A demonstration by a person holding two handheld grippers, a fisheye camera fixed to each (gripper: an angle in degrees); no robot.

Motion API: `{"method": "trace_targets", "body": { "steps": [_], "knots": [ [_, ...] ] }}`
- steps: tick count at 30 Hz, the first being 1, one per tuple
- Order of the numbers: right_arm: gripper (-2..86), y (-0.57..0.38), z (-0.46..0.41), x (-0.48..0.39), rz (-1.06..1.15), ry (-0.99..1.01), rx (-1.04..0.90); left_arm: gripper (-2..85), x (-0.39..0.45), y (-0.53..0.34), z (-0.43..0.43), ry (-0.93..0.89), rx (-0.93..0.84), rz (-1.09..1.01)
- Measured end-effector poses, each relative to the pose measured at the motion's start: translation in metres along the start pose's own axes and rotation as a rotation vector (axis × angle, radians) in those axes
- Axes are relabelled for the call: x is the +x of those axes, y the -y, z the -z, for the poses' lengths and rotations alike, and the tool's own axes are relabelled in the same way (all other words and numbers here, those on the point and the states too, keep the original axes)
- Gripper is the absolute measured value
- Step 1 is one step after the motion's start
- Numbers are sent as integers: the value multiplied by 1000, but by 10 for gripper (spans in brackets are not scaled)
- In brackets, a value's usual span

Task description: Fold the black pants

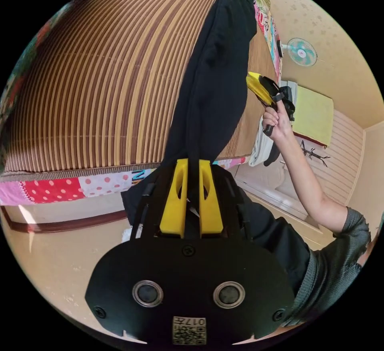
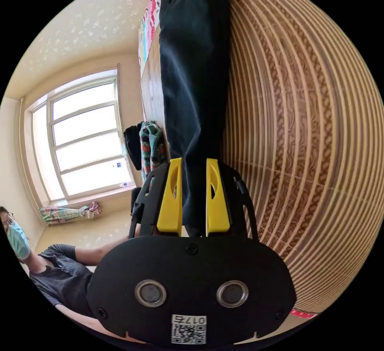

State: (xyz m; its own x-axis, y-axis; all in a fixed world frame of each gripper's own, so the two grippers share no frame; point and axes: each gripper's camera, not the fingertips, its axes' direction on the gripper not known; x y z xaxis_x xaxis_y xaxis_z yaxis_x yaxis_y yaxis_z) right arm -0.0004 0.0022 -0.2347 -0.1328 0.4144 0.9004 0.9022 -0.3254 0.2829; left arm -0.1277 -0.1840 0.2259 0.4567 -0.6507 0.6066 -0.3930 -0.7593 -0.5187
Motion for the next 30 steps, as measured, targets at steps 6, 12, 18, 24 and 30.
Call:
{"method": "trace_targets", "body": {
  "steps": [6, 12, 18, 24, 30],
  "knots": [
    [74, -48, -9, 39, -50, 194, 66, 47, 23, -6, -4, 132, -61, -98],
    [112, -92, 14, 63, -110, 260, 131, 37, 47, -4, 22, -190, -84, -255],
    [135, -100, 5, 94, -155, 318, 28, 32, -14, -21, 16, -397, 40, -40],
    [51, -90, -18, 98, -166, 185, -106, 11, -45, -22, -5, -114, -7, 155],
    [44, -86, -29, 85, -72, 245, -162, 17, 7, -18, 6, 72, -48, -36]
  ]
}}
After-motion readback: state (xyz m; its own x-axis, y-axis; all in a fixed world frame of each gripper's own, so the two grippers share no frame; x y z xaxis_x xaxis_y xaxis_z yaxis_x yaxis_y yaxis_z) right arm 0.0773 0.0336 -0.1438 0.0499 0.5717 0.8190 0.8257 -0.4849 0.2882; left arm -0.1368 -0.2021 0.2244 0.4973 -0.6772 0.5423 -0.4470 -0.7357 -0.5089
